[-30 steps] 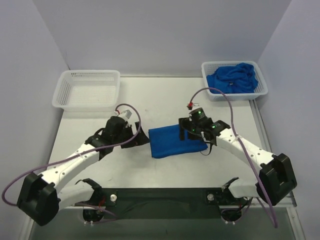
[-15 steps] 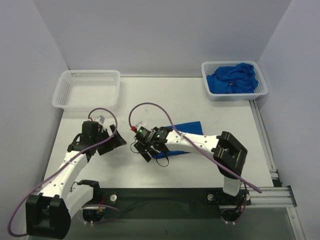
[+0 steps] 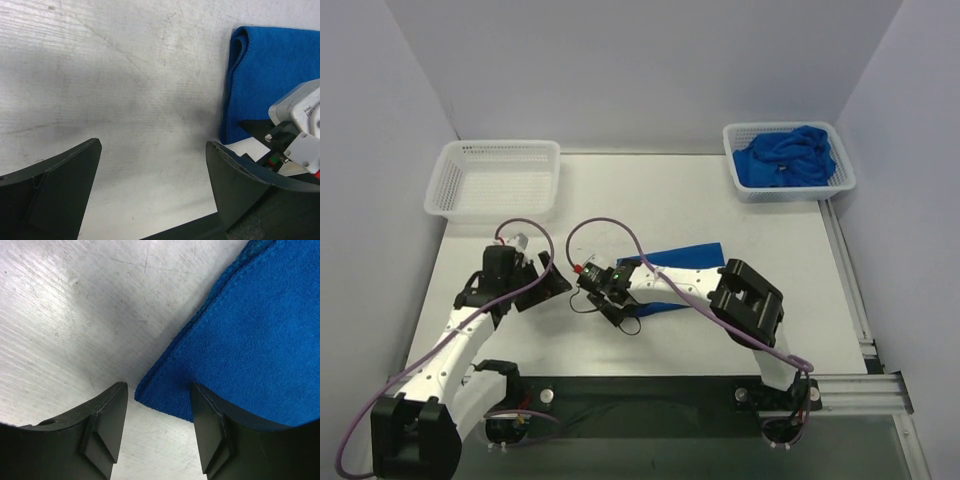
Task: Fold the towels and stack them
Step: Neatly place the folded towel into the bin
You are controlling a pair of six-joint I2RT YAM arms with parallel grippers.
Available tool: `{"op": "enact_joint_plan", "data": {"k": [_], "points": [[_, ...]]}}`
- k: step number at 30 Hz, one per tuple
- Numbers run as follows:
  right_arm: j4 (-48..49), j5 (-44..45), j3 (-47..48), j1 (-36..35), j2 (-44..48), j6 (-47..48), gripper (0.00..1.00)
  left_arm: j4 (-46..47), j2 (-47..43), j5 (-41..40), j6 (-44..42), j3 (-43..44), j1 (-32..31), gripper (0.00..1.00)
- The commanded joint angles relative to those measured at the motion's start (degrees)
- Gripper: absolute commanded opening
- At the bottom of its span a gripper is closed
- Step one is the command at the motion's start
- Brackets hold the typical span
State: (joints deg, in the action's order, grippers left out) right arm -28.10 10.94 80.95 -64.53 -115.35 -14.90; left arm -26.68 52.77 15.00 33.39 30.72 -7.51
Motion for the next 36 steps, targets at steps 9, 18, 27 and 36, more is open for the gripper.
{"op": "enact_joint_plan", "data": {"k": [9,18,27,36], "points": [[-1.96,0.31,0.62,2.57,-4.27,0.75,0.35,4.0,1.98,3.19,-0.6,-0.75,-0.05,0.97],[1.37,-1.97,-2.98,4.76,-0.33,-0.92,0.0,6.02,3.38,4.68,1.32,-1.1,-0.4,0.98],[13.49,-13.29,-13.53,10.83,12.94,-4.35,0.0,13.83,11.19,1.35,10.89,1.01,-10.93,0.97],[20.88,-18.67,-20.74,13.9,18.32,-6.55,0.0,30.53,24.12,-0.5,21.54,3.2,-19.04,0.97]]}}
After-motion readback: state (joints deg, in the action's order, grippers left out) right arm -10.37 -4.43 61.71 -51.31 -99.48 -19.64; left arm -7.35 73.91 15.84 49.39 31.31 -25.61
